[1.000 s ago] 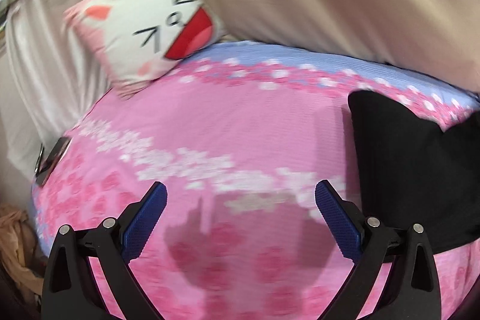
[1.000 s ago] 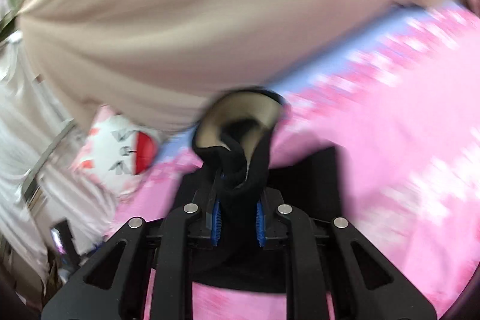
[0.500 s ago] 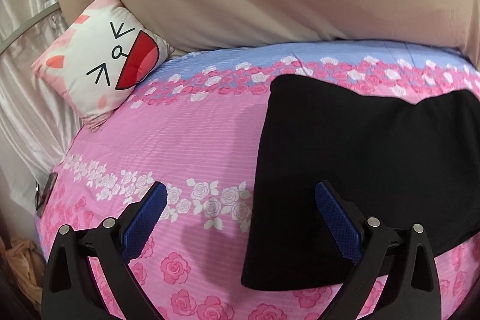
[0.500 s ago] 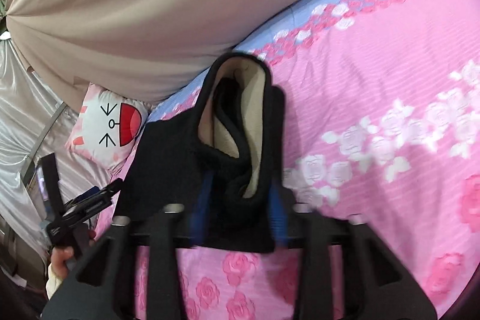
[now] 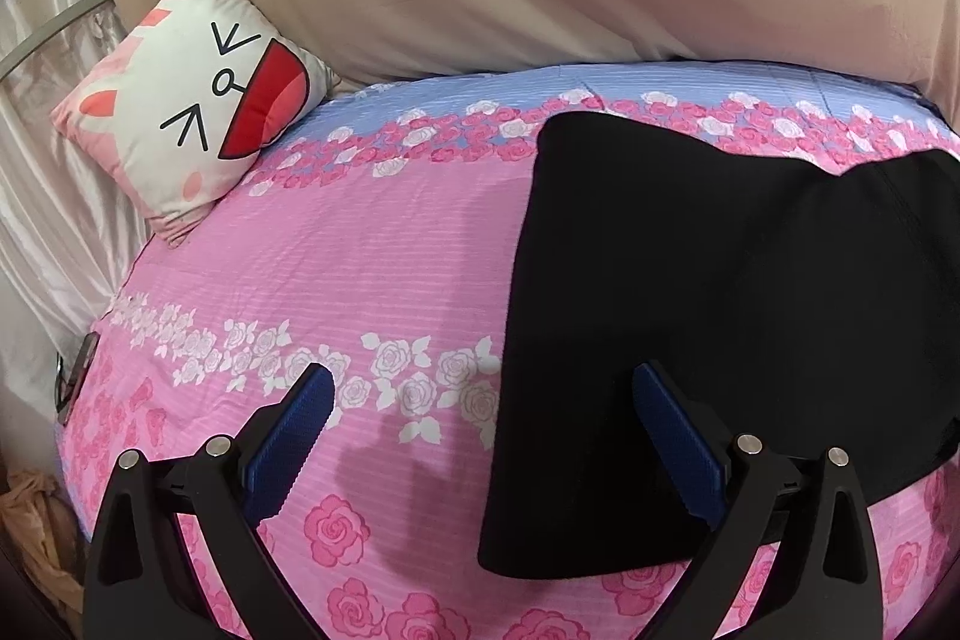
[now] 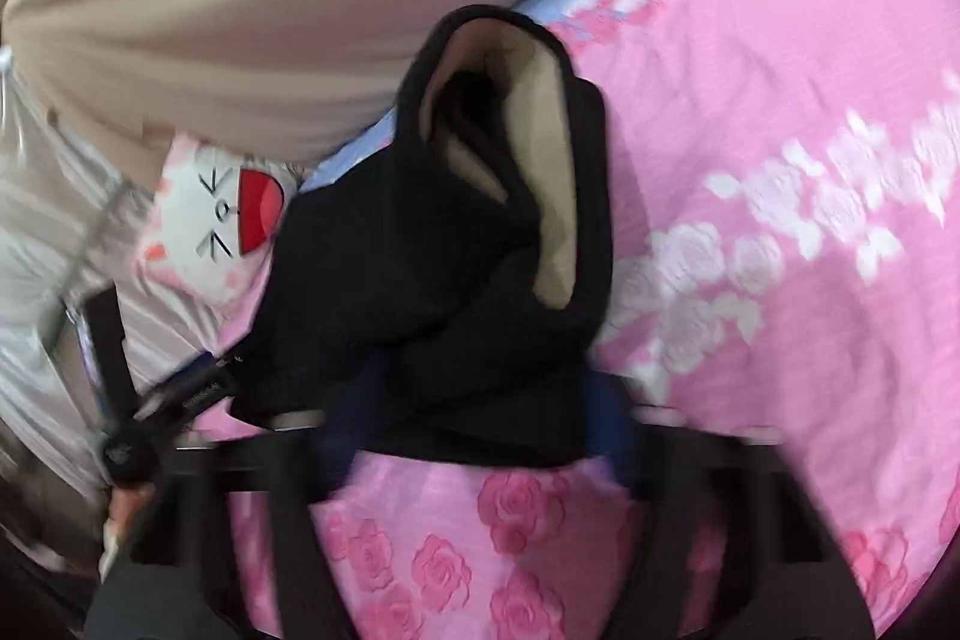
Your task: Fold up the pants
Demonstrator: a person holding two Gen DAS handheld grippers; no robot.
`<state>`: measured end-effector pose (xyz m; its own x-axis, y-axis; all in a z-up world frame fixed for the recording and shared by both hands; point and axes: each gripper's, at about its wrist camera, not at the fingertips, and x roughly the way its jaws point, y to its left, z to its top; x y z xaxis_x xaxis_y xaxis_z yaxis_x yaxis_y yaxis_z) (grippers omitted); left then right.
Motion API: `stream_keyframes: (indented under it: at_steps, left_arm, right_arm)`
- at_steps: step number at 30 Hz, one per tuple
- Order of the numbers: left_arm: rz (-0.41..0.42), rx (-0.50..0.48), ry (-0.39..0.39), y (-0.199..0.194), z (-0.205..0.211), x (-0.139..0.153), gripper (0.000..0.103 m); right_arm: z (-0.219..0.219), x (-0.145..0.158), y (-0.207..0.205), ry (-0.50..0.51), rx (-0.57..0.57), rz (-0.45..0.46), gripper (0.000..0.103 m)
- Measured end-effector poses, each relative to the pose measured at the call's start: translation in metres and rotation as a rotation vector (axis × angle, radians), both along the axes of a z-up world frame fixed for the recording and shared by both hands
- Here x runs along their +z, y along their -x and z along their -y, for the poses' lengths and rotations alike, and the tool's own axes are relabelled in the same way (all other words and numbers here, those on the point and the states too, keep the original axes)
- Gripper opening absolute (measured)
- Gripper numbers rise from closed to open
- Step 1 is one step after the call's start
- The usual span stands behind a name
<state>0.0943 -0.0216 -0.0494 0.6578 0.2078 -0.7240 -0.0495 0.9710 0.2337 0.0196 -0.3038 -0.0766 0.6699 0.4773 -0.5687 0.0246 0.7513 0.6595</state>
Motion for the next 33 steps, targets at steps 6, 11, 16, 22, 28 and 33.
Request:
stream_keyframes:
  at_steps: [6, 11, 16, 22, 28, 33]
  left_arm:
    - [-0.002, -0.079, 0.038, 0.02, 0.015, 0.012, 0.098]
    - [-0.014, -0.155, 0.025, 0.038, 0.041, 0.001, 0.098]
    - [0.016, -0.16, -0.038, 0.045, 0.051, -0.001, 0.098]
    - [0.06, -0.091, -0.049, 0.016, 0.031, 0.017, 0.098]
    - [0.017, -0.061, 0.046, 0.004, 0.005, -0.01, 0.098]
    - [0.031, -0.075, 0.054, 0.008, 0.003, -0.009, 0.098]
  right_arm:
    - [0.026, 0.036, 0.033, -0.024, 0.002, 0.056, 0.025]
    - [0.044, 0.001, 0.051, 0.014, -0.018, -0.082, 0.036]
    - [0.062, 0.029, 0.085, 0.102, -0.178, -0.02, 0.042]
    - [0.01, 0.12, 0.057, 0.433, -0.096, 0.203, 0.041]
    - [-0.021, 0.038, -0.036, 0.606, 0.04, -0.027, 0.036]
    - [-0.056, 0.086, -0.034, 0.494, 0.039, 0.098, 0.035]
